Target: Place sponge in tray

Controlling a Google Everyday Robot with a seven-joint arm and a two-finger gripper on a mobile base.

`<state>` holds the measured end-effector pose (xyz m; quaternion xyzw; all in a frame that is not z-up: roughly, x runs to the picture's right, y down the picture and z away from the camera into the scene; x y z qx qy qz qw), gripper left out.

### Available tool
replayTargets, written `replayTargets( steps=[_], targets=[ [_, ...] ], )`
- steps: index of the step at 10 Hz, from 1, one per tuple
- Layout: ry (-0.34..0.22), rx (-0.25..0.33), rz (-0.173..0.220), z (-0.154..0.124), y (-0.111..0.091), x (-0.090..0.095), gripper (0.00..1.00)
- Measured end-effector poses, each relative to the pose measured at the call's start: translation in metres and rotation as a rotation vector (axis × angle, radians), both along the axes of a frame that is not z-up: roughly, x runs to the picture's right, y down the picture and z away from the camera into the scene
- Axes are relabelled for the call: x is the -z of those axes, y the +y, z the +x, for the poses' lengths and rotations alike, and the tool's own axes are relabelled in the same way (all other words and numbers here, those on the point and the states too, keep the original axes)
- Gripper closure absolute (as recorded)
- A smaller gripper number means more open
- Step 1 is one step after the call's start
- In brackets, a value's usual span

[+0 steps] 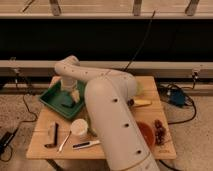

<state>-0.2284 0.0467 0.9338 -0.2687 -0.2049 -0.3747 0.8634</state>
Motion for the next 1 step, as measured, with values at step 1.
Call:
replayTargets(
  steps=[1],
  targets=[
    [0.001,-0.001,0.000,0.0008,-0.0005,-0.0001,0.20]
  ],
)
